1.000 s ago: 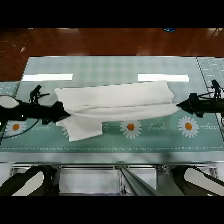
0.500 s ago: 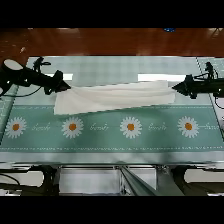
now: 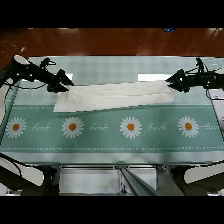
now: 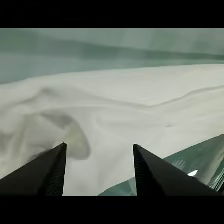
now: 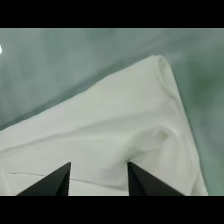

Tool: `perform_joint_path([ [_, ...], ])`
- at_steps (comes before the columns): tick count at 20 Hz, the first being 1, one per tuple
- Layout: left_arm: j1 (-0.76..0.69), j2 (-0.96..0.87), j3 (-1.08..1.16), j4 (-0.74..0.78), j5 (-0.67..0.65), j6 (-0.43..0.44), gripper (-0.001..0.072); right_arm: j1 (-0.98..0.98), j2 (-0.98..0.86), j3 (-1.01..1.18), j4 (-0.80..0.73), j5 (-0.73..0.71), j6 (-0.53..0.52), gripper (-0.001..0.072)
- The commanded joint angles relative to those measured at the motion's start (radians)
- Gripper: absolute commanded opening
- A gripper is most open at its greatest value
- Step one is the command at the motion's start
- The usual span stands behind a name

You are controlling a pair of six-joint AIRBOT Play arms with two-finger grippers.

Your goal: Fold the shirts.

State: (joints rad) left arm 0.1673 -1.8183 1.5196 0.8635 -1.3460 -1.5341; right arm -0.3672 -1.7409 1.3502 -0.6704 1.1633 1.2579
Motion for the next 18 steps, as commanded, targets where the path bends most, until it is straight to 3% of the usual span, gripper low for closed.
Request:
perform_joint_path([
  [1, 0.089, 0.027, 0.056, 0.027, -0.143, -0.001, 0.0509, -0.065, 0.0, 0.098, -0.06, 0.165, 0.027, 0.0411],
  [5, 0.192, 0.229, 0.058, 0.042, -0.129, 0.024, 0.0509, -0.208, 0.123, 0.122, -0.141, 0.182, 0.036, 0.0411],
  [8, 0.165, 0.45, -0.026, 0.128, -0.041, 0.031, 0.0509, -0.249, 0.209, 0.037, -0.31, 0.064, 0.107, 0.0412],
  [10, 0.064, 0.637, -0.18, 0.193, 0.054, 0.046, 0.0509, -0.242, 0.221, -0.056, -0.323, -0.009, 0.14, 0.0412],
  [13, -0.137, 0.848, -0.463, 0.223, 0.304, 0.046, 0.0509, -0.191, 0.172, -0.136, -0.224, -0.055, 0.125, 0.0412],
  [16, -0.296, 0.898, -0.657, 0.222, 0.529, 0.045, 0.0509, -0.116, 0.088, -0.136, -0.146, -0.077, 0.098, 0.0415],
  [18, -0.344, 0.869, -0.695, 0.222, 0.591, 0.042, 0.0509, -0.072, 0.035, -0.136, -0.118, -0.087, 0.096, 0.0415],
])
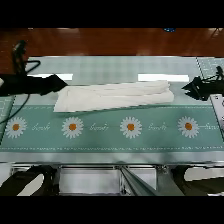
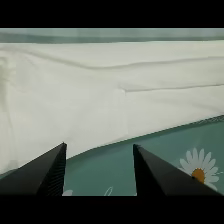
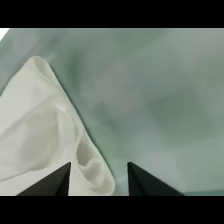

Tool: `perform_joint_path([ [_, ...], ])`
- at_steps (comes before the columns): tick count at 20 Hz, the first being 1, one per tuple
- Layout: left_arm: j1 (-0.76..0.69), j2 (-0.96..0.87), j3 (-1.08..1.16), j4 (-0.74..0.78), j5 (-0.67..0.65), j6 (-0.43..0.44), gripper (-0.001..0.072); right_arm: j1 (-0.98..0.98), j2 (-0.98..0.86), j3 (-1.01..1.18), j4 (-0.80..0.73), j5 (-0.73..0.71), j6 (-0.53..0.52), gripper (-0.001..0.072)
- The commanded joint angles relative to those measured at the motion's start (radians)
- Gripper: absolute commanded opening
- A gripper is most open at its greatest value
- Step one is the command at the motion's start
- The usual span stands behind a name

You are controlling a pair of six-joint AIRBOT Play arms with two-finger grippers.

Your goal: Fold the shirts.

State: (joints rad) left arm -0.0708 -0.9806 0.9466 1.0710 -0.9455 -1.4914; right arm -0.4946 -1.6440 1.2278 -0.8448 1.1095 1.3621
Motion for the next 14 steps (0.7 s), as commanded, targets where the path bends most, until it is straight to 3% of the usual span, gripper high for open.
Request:
perform_joint_path([
  [1, -0.115, 0.012, -0.122, 0.014, 0.203, -0.008, 0.0509, 0.073, -0.087, -0.012, 0.065, -0.037, -0.008, 0.0415],
  [7, -0.117, -0.052, -0.122, 0.01, 0.232, -0.013, 0.0509, 0.184, -0.161, 0.001, 0.174, -0.063, -0.036, 0.0392],
  [8, -0.116, -0.056, -0.122, 0.01, 0.232, -0.013, 0.0508, 0.208, -0.162, 0.014, 0.173, -0.072, -0.037, 0.0259],
  [9, -0.116, -0.057, -0.122, 0.01, 0.232, -0.013, 0.0508, 0.229, -0.161, 0.039, 0.173, -0.069, -0.048, 0.0055],
  [10, -0.116, -0.058, -0.122, 0.01, 0.232, -0.013, 0.0506, 0.243, -0.156, 0.07, 0.173, -0.05, -0.06, 0.0025],
  [11, -0.116, -0.058, -0.122, 0.01, 0.231, -0.013, 0.0465, 0.247, -0.145, 0.098, 0.168, -0.024, -0.061, 0.0025],
  [13, -0.116, -0.058, -0.121, 0.004, 0.228, -0.013, 0.0027, 0.246, -0.08, 0.121, 0.126, 0.022, -0.06, 0.0024],
  [14, -0.117, -0.058, -0.118, -0.018, 0.228, -0.013, 0.0021, 0.246, -0.029, 0.12, 0.059, 0.031, -0.051, 0.0024],
])
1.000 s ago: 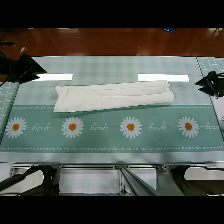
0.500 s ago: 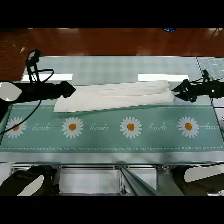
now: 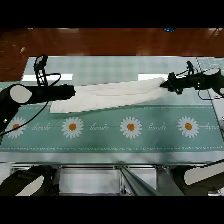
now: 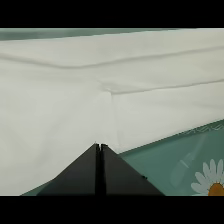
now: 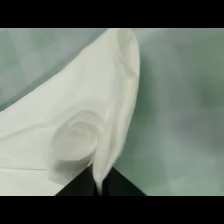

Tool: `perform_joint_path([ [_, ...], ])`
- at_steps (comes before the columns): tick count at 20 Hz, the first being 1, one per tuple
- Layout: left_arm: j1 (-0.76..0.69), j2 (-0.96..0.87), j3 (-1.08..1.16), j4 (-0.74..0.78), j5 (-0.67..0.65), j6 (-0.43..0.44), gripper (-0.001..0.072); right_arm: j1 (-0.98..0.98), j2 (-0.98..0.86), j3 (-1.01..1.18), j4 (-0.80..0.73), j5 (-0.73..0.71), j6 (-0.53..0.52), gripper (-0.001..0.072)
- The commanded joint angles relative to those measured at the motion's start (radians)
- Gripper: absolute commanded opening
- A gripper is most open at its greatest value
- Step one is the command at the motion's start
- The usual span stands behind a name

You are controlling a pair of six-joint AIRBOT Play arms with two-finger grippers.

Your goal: Fold the shirts.

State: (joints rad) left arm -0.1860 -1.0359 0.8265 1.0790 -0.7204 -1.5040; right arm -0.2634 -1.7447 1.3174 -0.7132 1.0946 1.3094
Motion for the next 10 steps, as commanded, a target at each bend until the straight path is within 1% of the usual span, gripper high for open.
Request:
perform_joint_path([
  [1, -0.002, -0.003, 0.003, -0.055, 0.007, 0.0, 0.0021, 0.016, 0.138, 0.018, -0.157, 0.045, 0.024, 0.0024],
  [3, -0.024, -0.016, 0.006, -0.071, 0.045, 0.0, 0.0021, 0.016, 0.289, -0.055, -0.244, 0.05, 0.034, 0.0024],
  [5, -0.08, -0.066, 0.027, -0.106, 0.085, 0.0, 0.0021, 0.016, 0.468, -0.183, -0.302, 0.05, 0.033, 0.0024],
  [7, -0.164, -0.168, 0.089, -0.162, 0.087, 0.0, 0.0021, 0.016, 0.658, -0.33, -0.297, 0.045, 0.034, 0.0024],
  [10, -0.331, -0.384, 0.26, -0.168, 0.029, 0.0, 0.002, 0.016, 0.917, -0.505, -0.281, 0.041, 0.08, 0.0024],
])
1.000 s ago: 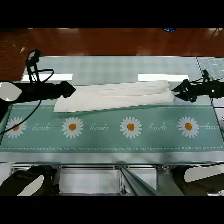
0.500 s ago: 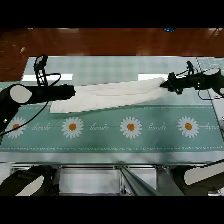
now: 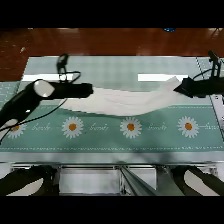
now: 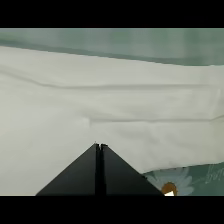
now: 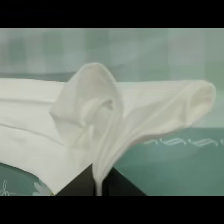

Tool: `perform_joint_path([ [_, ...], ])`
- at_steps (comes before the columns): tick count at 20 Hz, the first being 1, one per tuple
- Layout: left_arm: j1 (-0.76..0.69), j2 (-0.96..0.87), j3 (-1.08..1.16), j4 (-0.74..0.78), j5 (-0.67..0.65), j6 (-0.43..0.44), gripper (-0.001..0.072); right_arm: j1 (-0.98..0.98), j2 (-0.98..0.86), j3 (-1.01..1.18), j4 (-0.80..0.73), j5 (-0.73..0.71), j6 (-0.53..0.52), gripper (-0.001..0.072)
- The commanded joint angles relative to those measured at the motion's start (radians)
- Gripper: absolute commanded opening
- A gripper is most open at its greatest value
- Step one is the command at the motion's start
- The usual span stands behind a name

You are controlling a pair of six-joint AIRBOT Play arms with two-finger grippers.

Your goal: Fold the shirts.

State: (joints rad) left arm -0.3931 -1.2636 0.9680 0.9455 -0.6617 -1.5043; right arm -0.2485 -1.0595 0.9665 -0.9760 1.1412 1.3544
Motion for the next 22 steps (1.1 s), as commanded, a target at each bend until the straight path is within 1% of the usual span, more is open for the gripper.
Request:
perform_joint_path([
  [1, -0.174, -0.23, 0.187, -0.034, -0.068, 0.0, 0.002, 0.001, 0.294, -0.188, -0.018, -0.001, 0.053, 0.0024],
  [3, -0.269, -0.388, 0.345, -0.034, -0.161, -0.006, 0.002, 0.001, 0.386, -0.221, -0.016, 0.017, 0.078, 0.0024],
  [5, -0.338, -0.524, 0.488, -0.035, -0.276, -0.055, 0.002, 0.001, 0.436, -0.223, 0.003, 0.029, 0.086, 0.0024],
  [7, -0.392, -0.625, 0.595, -0.047, -0.348, -0.077, 0.002, 0.001, 0.459, -0.223, 0.043, 0.038, 0.085, 0.0025],
  [11, -0.468, -0.739, 0.717, -0.188, -0.373, -0.083, 0.002, 0.001, 0.46, -0.223, 0.107, 0.051, 0.054, 0.0024],
  [14, -0.484, -0.789, 0.776, -0.248, -0.444, -0.082, 0.002, 0.001, 0.46, -0.222, 0.129, 0.05, 0.05, 0.0024],
  [16, -0.452, -0.783, 0.797, -0.247, -0.45, -0.076, 0.002, 0.001, 0.46, -0.222, 0.145, 0.051, 0.047, 0.0024],
  [17, -0.415, -0.768, 0.803, -0.247, -0.449, -0.076, 0.002, 0.001, 0.46, -0.218, 0.159, 0.057, 0.042, 0.0024],
  [20, -0.255, -0.689, 0.801, -0.246, -0.453, -0.076, 0.002, 0.002, 0.46, -0.185, 0.194, 0.065, 0.028, 0.0024],
  [22, -0.136, -0.607, 0.801, -0.216, -0.476, -0.075, 0.002, 0.021, 0.444, -0.153, 0.203, 0.063, 0.028, 0.0024],
])
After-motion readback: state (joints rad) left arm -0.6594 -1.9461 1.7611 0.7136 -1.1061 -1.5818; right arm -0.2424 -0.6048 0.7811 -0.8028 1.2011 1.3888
